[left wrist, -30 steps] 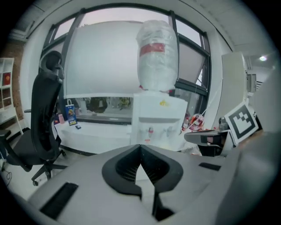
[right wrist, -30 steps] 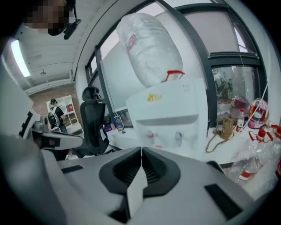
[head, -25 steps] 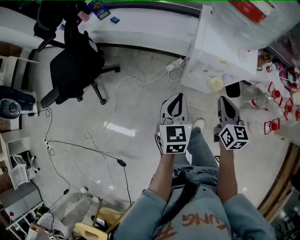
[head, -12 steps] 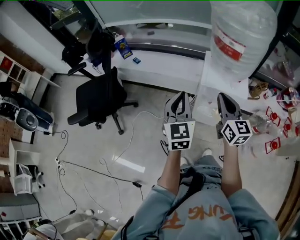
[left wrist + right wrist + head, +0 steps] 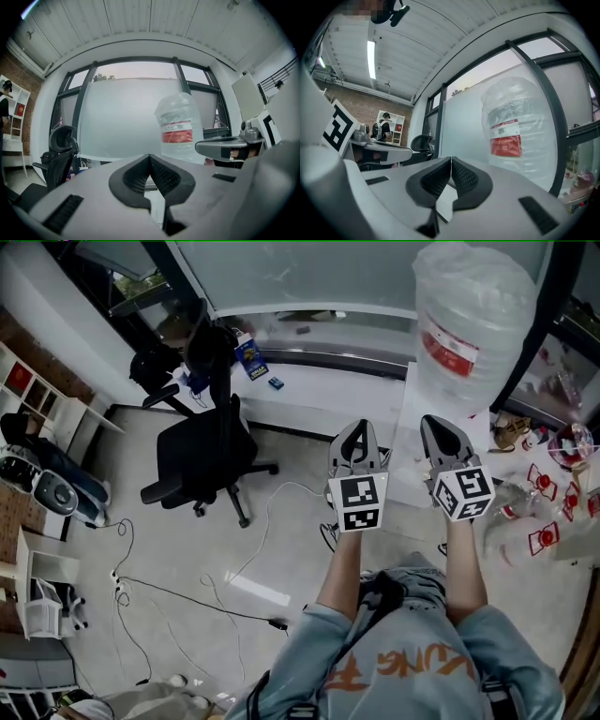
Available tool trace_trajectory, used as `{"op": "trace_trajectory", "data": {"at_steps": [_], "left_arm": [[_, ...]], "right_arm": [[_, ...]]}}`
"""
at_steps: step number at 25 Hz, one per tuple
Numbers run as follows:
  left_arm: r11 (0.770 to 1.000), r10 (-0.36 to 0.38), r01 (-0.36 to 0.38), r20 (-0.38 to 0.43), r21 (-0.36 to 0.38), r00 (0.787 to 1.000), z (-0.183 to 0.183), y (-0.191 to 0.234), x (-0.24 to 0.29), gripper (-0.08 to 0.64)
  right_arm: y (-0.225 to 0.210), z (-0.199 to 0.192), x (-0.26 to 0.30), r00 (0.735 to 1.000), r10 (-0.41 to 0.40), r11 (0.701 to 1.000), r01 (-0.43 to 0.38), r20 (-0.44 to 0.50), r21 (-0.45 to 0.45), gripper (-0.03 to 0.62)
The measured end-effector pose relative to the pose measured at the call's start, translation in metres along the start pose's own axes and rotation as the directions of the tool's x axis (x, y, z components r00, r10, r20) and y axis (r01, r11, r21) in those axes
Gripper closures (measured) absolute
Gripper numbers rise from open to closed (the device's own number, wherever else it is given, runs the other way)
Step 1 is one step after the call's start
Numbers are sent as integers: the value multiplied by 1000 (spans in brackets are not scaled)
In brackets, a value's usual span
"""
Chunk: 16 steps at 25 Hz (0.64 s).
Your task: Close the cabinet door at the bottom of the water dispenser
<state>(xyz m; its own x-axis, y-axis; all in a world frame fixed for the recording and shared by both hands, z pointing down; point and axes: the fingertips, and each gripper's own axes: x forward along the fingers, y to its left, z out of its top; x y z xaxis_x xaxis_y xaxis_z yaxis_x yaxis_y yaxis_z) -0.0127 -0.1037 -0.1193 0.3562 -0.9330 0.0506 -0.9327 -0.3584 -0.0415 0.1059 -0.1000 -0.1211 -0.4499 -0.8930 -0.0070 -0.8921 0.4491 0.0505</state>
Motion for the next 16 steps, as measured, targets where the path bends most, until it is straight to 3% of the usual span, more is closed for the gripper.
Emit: {"op": "trace_trajectory", "data": {"at_steps": [8,16], "left_arm": [[995,-80,79,0,-53,997,-3,-11,11,549],[994,-81,80,-15,-76,997,-27,-1,30,549]], "right_arm": [[-6,-2,7,999,-16,1000,16,-28,-11,561],[-12,-16,24,1000,-7,999,7,-25,-31,561]]}}
